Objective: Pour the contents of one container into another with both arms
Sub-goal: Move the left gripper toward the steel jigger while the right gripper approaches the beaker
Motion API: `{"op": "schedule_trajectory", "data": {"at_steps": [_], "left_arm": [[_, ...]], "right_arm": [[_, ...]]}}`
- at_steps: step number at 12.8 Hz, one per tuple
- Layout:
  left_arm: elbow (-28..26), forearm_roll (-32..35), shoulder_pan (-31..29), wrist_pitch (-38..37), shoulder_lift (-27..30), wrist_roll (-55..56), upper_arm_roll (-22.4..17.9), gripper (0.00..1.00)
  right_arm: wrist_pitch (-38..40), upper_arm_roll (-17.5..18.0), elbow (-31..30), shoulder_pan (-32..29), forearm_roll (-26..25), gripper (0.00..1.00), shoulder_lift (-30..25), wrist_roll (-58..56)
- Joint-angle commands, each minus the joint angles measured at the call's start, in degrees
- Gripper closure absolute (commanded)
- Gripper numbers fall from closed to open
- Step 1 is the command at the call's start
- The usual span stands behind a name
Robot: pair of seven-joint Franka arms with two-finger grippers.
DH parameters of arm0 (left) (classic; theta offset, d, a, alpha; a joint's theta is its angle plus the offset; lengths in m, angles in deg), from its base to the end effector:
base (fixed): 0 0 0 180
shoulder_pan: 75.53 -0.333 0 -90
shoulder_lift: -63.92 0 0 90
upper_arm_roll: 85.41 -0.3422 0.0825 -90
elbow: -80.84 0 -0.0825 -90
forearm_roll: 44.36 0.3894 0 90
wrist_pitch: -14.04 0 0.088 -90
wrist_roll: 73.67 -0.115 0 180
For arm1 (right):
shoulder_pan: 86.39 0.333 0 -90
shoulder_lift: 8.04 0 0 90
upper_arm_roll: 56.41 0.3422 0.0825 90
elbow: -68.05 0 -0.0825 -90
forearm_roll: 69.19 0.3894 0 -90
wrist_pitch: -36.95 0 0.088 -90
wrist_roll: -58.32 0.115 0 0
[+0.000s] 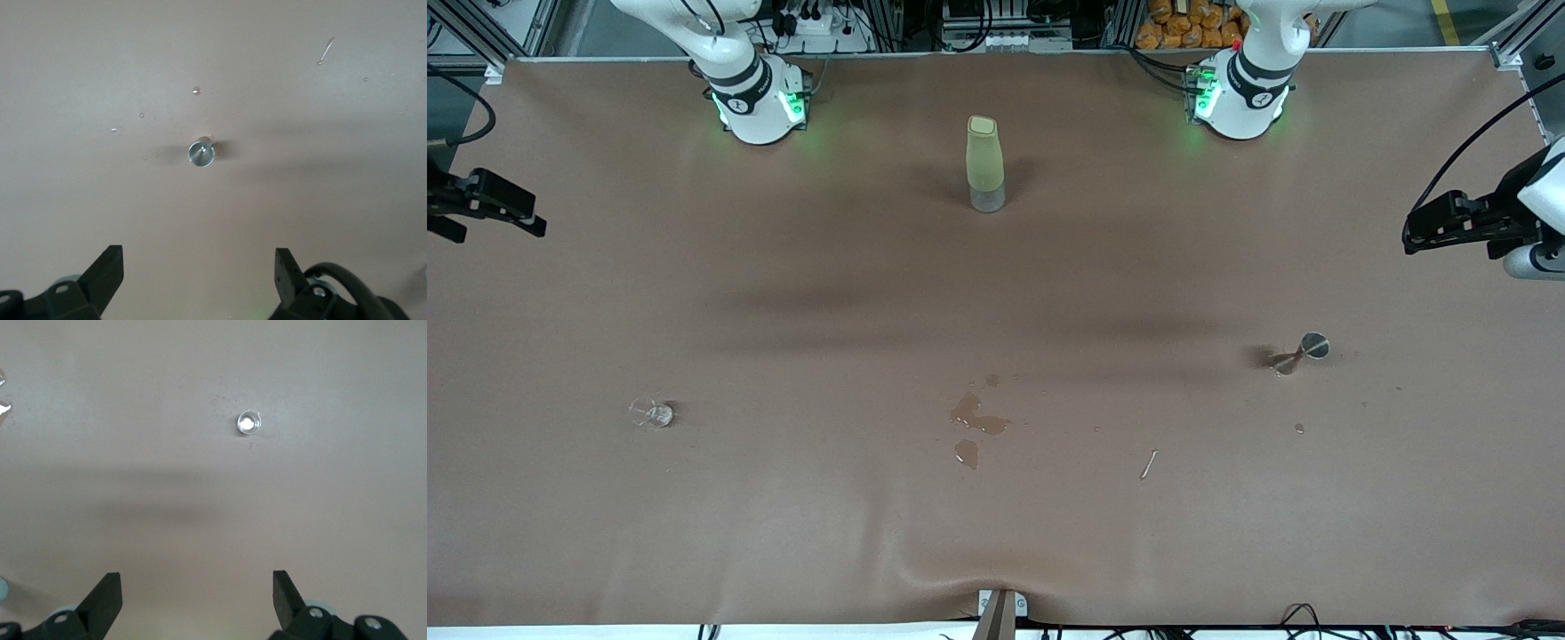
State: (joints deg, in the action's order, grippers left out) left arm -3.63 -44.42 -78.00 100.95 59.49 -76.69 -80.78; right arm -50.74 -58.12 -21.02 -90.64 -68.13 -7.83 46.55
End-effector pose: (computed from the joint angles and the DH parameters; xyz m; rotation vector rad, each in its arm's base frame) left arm 0.5800 -0.0199 0.6399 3.1304 -0.1415 -0.0539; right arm 0.5541 -0.0556 0.6449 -3.1149 -0.1588 0.0383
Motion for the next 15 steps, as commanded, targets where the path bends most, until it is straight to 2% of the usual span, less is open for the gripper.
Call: {"op": "schedule_trajectory", "data": {"at_steps": [1, 3, 4, 7, 9, 12, 15], "left_arm": [[-0.6, -1.8, -0.4, 0.8, 0.3, -4.0, -0.1, 0.0], [-2.6, -2.4, -3.4, 2.1, 0.3, -10.7, -0.1, 0.0], [-3.8, -4.6, -5.6, 3.9, 0.2, -16.0, -0.1, 0.0], [-5.1, -13.1, -13.3, 4.9, -1.5, -29.9, -0.1, 0.0], [-6.2, -19.4, -18.1, 5.3, -4.0, -40.3, -0.1, 0.0], [-6.1, -25.4, -23.0, 5.6, -9.8, -54.3, -0.1, 0.0], [-5.9, -27.6, -25.7, 4.9, -15.2, -64.9, -0.1, 0.0]], "right_arm": [[-4.7, 0.7, 1.1, -4.9, 0.2, 0.0, 4.3, -10.6], [-11.2, 0.7, 1.1, -8.4, 0.9, 0.0, 8.0, -21.2], [-13.9, 0.7, 1.1, -9.9, 3.5, 0.0, 9.6, -25.7], [-15.0, 0.7, 1.1, -13.1, 9.0, 0.0, 12.6, -34.0], [-15.0, 0.7, 1.1, -15.0, 11.3, 0.0, 14.2, -40.2], [-15.8, 0.7, 1.1, -18.8, 16.6, 0.0, 17.5, -50.8], [-18.7, 0.7, 0.7, -21.1, 20.3, 0.0, 20.3, -63.5]]}}
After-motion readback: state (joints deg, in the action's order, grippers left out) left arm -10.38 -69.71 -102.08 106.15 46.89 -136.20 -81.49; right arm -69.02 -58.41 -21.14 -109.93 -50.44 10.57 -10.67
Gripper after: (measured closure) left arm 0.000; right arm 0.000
